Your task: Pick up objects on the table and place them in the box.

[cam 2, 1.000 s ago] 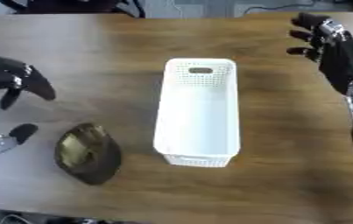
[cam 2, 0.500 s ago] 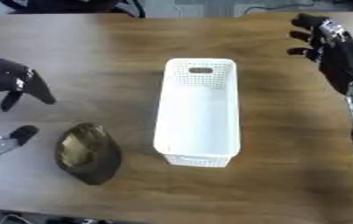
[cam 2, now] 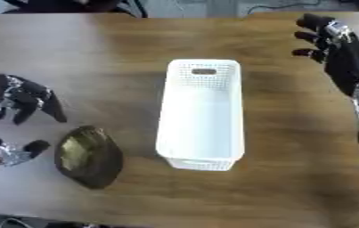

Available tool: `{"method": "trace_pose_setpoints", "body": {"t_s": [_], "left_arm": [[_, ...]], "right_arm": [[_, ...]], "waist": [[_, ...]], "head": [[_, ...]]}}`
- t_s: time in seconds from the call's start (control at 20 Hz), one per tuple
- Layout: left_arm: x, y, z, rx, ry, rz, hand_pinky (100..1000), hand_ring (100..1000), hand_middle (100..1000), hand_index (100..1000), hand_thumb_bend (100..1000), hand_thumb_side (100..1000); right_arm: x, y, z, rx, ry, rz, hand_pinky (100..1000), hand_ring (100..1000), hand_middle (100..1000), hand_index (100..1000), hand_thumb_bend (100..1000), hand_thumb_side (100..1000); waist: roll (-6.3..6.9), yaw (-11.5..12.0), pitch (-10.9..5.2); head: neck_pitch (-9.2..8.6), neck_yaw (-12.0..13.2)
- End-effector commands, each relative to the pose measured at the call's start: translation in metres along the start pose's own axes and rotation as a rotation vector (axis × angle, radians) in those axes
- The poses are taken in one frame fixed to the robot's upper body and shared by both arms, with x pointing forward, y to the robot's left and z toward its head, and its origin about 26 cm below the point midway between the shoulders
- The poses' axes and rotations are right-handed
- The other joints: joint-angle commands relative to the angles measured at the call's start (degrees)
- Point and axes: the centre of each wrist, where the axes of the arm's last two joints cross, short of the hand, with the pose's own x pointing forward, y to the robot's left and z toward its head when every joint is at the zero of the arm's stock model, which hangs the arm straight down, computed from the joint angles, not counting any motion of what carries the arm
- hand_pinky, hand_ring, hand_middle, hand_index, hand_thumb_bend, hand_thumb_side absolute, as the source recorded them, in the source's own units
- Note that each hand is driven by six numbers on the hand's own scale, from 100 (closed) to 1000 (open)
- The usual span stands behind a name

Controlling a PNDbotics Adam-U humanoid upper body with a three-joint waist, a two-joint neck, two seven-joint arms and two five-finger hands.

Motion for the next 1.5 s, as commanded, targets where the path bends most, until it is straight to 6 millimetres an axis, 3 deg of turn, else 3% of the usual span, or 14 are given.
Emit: {"method": "trace_pose_setpoints", "body": {"t_s": [0.05, 1.05, 1.15, 1.25, 1.5], "left_arm": [[-0.001, 0.003, -0.002, -0.01, -0.004, -0.034, 601, 288, 613, 754, 100, 260], [-0.006, -0.012, -0.008, -0.024, -0.011, -0.011, 600, 267, 588, 733, 100, 249], [-0.006, -0.017, -0.007, -0.049, -0.019, 0.011, 623, 281, 615, 759, 100, 302], [-0.006, -0.019, -0.005, -0.139, -0.035, 0.025, 653, 321, 675, 806, 173, 365], [-0.001, -0.005, -0.002, -0.265, -0.084, 0.031, 657, 329, 686, 815, 243, 404]], "right_arm": [[0.011, -0.006, -0.003, 0.003, -0.023, 0.033, 825, 974, 981, 1000, 100, 1000], [0.013, -0.006, -0.004, 0.004, -0.027, 0.037, 826, 974, 982, 1000, 100, 1000], [0.013, -0.006, -0.004, 0.005, -0.026, 0.038, 826, 974, 982, 1000, 100, 1000], [0.013, -0.006, -0.004, 0.008, -0.025, 0.04, 825, 974, 982, 1000, 100, 1000], [0.011, -0.006, -0.003, 0.011, -0.015, 0.043, 825, 974, 982, 1000, 100, 1000]], "waist": [[-0.16, -0.1, -0.59], [0.02, -0.4, -0.2], [0.01, -0.5, -0.2], [0.09, -0.6, -0.32], [0.45, -0.7, -0.62]], "head": [[-0.65, 0.4], [-0.51, 0.4], [-0.47, 0.4], [-0.32, 0.5], [0.17, 0.3]]}}
